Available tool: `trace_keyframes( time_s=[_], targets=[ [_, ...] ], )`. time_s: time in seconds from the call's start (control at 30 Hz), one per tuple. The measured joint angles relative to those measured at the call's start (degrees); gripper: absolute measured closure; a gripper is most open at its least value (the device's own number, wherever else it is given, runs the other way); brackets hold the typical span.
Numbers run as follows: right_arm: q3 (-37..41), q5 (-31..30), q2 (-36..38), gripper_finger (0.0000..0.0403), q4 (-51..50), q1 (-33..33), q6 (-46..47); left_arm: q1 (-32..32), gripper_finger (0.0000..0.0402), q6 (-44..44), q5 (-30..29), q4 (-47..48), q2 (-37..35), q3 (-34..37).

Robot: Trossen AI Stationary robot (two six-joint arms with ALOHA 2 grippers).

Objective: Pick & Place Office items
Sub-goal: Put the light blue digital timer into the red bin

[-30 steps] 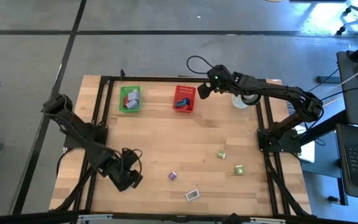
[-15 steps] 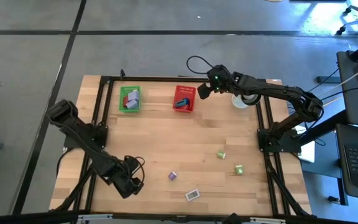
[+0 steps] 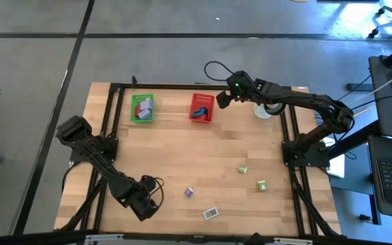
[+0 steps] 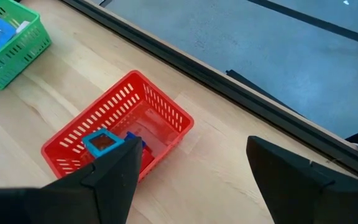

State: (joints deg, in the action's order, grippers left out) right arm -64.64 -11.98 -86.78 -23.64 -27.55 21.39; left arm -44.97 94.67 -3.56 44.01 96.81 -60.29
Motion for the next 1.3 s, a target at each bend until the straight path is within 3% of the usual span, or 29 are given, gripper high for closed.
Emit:
trace_keyframes(
  time_s=[0.37,0.6,0.87,1.03,1.3],
  targets=[
    [0.0,0.0,0.0,0.0112,0.0,0.0,-1.1,-0.3,0.0098,-0.4,6.4,1.5,2.2,0.0],
    [0.0,0.0,0.0,0.0112,0.0,0.0,-1.2,-0.9,0.0098,0.1,6.7,1.8,4.7,0.0],
    [0.0,0.0,0.0,0.0112,0.0,0.0,-1.2,-0.8,0.0102,0.3,12.7,1.8,7.6,-0.3],
    [0.0,0.0,0.0,0.0112,0.0,0.0,-1.2,-0.7,0.0137,2.0,13.0,1.4,7.7,-0.2],
    [0.0,0.0,0.0,0.0112,0.0,0.0,-1.2,-0.1,0.0242,3.6,13.8,0.2,7.8,-0.1]
  ],
)
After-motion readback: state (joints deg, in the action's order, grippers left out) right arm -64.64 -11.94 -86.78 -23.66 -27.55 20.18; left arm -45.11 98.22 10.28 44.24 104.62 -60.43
